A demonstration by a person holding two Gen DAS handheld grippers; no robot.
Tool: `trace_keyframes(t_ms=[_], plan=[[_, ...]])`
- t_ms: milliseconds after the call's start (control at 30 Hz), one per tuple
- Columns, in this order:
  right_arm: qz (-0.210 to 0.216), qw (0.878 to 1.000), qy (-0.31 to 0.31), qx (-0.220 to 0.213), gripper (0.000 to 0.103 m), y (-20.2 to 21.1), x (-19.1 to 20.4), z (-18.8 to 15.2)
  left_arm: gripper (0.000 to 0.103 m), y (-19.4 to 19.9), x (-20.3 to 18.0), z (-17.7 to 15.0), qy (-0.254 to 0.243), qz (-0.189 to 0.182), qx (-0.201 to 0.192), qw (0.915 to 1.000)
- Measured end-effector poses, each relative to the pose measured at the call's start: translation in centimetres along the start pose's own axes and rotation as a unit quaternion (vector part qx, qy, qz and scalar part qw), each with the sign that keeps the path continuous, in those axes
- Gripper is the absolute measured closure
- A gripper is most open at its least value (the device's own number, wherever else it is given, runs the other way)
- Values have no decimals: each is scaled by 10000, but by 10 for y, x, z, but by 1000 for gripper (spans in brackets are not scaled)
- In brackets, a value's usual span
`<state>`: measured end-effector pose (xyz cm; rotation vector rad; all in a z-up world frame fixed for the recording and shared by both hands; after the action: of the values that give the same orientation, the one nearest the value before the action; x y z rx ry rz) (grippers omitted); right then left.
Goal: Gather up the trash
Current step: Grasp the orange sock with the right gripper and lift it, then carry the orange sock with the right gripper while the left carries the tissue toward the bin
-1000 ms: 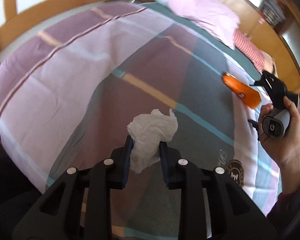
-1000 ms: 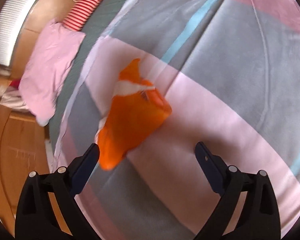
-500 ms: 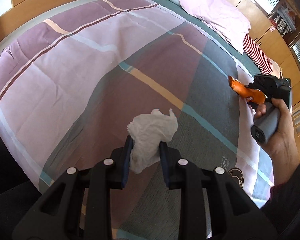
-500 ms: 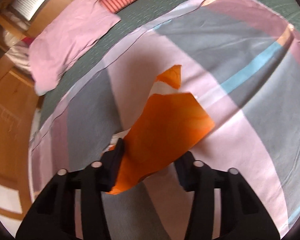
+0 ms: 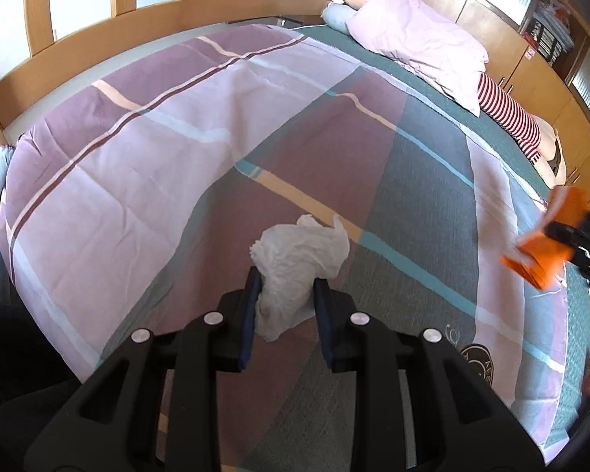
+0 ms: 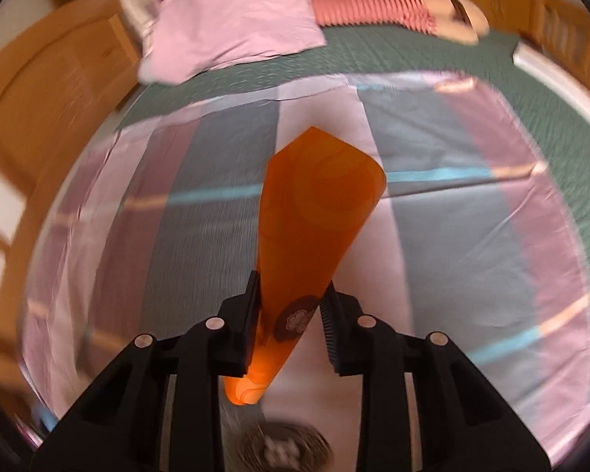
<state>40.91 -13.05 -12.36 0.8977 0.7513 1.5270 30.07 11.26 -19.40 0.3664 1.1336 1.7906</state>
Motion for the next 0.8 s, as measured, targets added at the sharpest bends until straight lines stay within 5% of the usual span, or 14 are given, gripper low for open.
trace_keyframes(t_ms=[100,300,567,800], plan=[[-377,9944,956,239,73,33,10,-18,76,2,5,0,24,50,-43,10000],[-673,9619,2443,1031,73,51,22,-61,76,3,14,2,118,128,-62,9998],[-339,9555,2497,1535,73,-5,54,-95,76,3,8,-1,-27,195,-125,9997],[-311,9567,2532,1398,75,-42,93,-90,76,-4,16,0,155,209,36,9997]])
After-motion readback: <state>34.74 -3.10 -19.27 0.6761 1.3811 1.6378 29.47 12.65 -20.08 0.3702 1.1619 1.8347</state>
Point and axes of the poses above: each gripper's, at about its wrist camera, not at the fingertips, and y roughly against the way its jaws point, x to its left, z to its top, the point moved 6 cm from there along -y, roughly the way its jaws point, and after that the axes turned 4 degrees about y, right-handed, at the moved point
